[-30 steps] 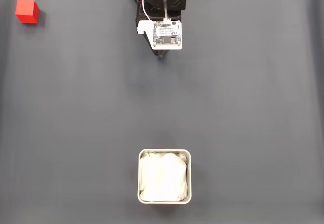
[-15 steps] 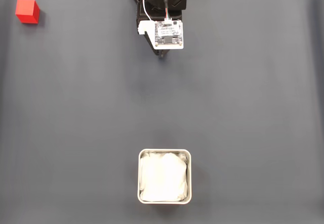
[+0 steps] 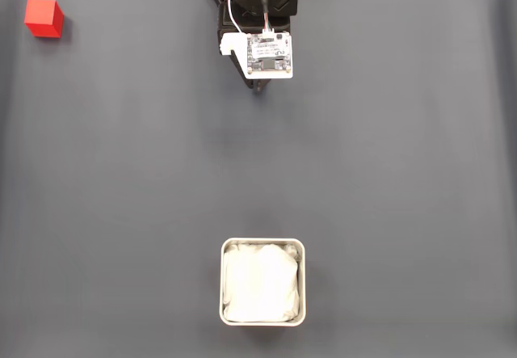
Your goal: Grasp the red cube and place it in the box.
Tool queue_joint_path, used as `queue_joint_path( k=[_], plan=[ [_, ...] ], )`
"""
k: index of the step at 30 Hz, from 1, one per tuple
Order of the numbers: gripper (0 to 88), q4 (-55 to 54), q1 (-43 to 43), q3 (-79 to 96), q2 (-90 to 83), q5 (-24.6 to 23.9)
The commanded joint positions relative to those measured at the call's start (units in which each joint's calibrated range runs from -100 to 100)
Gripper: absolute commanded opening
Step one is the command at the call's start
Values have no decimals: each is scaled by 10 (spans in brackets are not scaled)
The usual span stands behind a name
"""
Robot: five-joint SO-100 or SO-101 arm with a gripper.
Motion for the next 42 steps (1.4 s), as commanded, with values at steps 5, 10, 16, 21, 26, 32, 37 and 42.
queue_joint_path(
  k=[5,10,16,21,26,32,37,42],
  plan=[
    [0,13,-3,5,0,4],
    [0,-45,2,4,1,-7],
    [0,-156,5,-70,36,-5],
    [0,-217,5,-200,101,13],
    [0,-238,3,-318,167,26],
    [0,-213,6,-447,263,29],
    [1,-185,12,-548,336,30],
    [3,-160,27,-620,397,30]
  ],
)
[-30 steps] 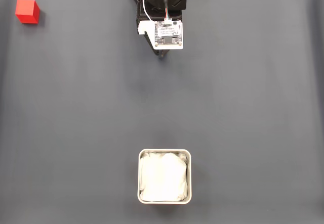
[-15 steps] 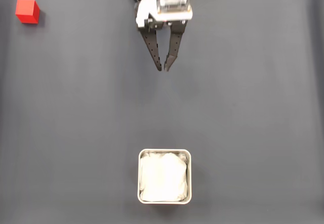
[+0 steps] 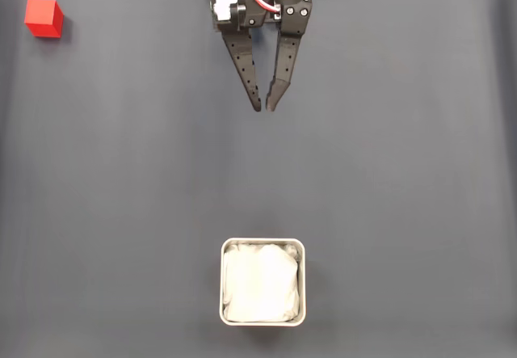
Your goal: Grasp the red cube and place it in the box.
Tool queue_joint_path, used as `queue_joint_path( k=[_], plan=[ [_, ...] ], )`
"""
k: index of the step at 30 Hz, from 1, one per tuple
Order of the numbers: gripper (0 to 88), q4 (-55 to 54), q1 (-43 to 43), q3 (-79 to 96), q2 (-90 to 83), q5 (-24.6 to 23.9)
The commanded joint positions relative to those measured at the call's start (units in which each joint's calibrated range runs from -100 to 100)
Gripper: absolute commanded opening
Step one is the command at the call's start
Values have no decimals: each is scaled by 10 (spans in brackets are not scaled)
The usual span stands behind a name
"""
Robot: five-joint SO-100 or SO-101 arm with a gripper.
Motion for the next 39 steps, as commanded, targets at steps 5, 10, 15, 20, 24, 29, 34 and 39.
queue_joint_path(
  k=[5,10,15,20,24,29,34,39],
  plan=[
    [0,49,40,-126,90,2],
    [0,64,62,-171,128,-2],
    [0,75,82,-200,154,-9],
    [0,77,102,-208,166,-16],
    [0,81,120,-210,169,-21],
    [0,84,148,-210,173,-27],
    [0,84,180,-210,176,-28],
    [0,84,210,-210,182,-30]
  ],
)
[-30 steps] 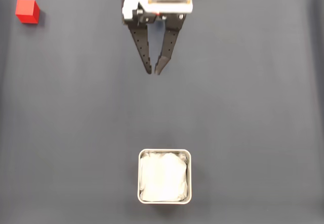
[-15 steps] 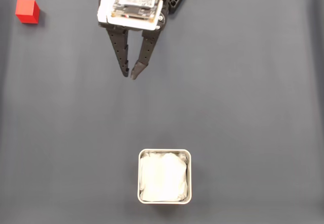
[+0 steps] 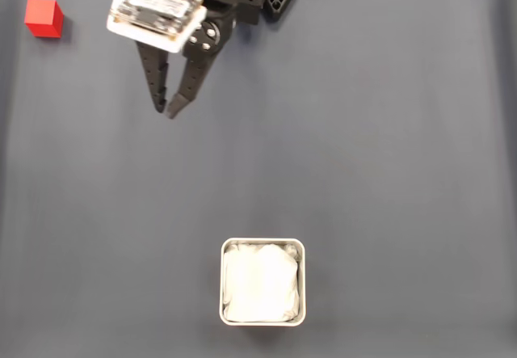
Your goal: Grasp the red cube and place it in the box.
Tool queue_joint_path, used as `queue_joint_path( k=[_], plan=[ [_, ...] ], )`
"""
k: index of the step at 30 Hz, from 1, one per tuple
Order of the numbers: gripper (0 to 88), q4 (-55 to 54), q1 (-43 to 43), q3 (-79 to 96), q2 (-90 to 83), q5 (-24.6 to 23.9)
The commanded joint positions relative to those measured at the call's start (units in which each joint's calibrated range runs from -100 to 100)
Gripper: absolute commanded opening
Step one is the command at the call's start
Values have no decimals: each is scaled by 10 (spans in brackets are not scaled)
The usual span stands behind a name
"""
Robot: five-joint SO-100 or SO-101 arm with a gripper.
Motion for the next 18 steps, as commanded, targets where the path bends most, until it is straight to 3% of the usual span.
queue_joint_path(
  k=[1,18],
  plan=[
    [0,2,26,-27,4,-5],
    [0,8,141,-21,7,-17]
  ],
)
